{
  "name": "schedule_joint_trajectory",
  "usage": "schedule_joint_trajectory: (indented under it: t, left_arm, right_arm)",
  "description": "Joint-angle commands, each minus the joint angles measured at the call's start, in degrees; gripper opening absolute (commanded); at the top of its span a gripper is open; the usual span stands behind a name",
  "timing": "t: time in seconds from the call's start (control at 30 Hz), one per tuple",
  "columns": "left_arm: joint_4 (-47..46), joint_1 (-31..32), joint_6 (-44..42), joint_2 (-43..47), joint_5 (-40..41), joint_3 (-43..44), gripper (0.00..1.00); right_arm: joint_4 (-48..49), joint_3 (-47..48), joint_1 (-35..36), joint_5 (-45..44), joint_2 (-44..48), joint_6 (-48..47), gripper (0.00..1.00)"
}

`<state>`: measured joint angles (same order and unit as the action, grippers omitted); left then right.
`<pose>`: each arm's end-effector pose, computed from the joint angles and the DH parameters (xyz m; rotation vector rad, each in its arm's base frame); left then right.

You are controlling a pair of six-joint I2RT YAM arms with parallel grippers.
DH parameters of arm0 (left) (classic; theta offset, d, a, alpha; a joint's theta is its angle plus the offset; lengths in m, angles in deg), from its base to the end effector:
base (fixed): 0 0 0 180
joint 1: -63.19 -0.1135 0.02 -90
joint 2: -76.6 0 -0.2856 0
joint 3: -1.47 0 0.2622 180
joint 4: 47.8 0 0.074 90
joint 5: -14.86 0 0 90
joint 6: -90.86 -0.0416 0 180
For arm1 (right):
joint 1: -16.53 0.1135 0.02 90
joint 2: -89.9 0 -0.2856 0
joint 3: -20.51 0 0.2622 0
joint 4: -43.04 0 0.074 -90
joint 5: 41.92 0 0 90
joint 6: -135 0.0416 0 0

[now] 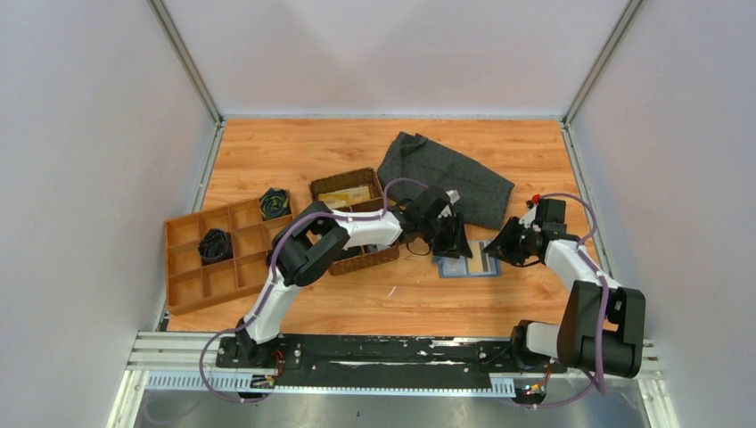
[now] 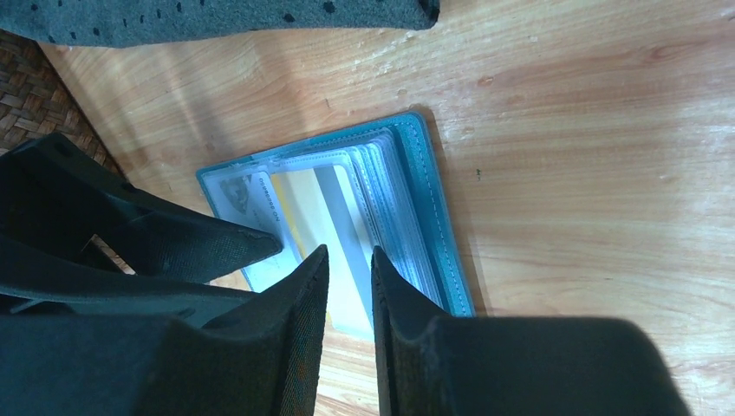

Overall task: Take the credit cards out of the card holder
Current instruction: Remove the credit card from the card holder.

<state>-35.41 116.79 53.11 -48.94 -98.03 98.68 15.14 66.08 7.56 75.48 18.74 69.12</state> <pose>0.2848 -0.4136 0.1482 0.2752 2.6267 -1.2833 0.2304 -0.0170 0.1814 0.5159 2.4379 0.7082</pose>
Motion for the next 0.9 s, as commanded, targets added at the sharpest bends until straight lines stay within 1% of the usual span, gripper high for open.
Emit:
schedule_joint_trajectory:
  t: [0.0, 0.4, 0.67, 0.87]
  left_arm:
    - [-1.8, 0.4, 1.1, -1.3, -1.1, -0.7, 0.49]
    - [-2.0, 0.4, 1.5, -1.9, -0.4, -2.2, 0.46]
    - [-3.6, 0.4, 2.7, -1.8, 0.2, -4.0, 0.41]
    - [-5.4, 0.4, 3.4, -0.5, 2.2, -5.6, 0.37]
  right_arm:
    - [-0.9, -0.8, 0.4, -0.4, -0.5, -1.2, 0.27]
    - [0.9, -3.2, 0.5, 2.9, -1.9, -0.9, 0.26]
    - [2.2, -4.5, 0.5, 4.3, -2.6, -0.4, 0.26]
    - [3.1, -5.6, 0.5, 5.0, -3.3, 0.1, 0.26]
